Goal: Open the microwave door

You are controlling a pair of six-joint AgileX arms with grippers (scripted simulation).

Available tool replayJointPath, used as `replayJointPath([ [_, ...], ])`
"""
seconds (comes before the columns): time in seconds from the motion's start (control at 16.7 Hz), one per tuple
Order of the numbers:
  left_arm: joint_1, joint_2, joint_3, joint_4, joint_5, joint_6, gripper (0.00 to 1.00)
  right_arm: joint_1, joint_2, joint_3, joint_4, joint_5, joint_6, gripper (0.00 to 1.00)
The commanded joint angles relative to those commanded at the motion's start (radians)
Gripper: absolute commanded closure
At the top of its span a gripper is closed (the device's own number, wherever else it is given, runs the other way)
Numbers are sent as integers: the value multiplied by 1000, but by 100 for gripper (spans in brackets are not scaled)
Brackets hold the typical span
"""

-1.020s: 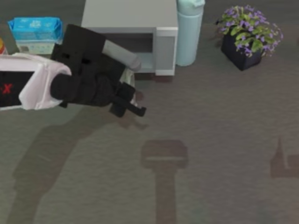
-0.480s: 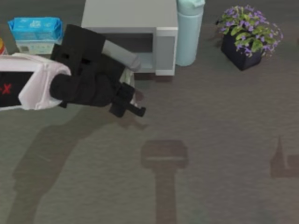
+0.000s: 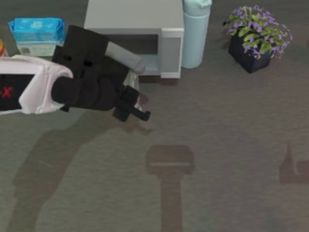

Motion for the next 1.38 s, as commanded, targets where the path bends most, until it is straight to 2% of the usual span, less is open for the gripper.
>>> replayJointPath([
  [0.42, 43, -21, -21, -14, 57, 85, 100, 0, 0, 0, 0, 0, 0, 0],
  [1.38, 43, -21, -21, -14, 57, 85, 100, 0, 0, 0, 0, 0, 0, 0],
])
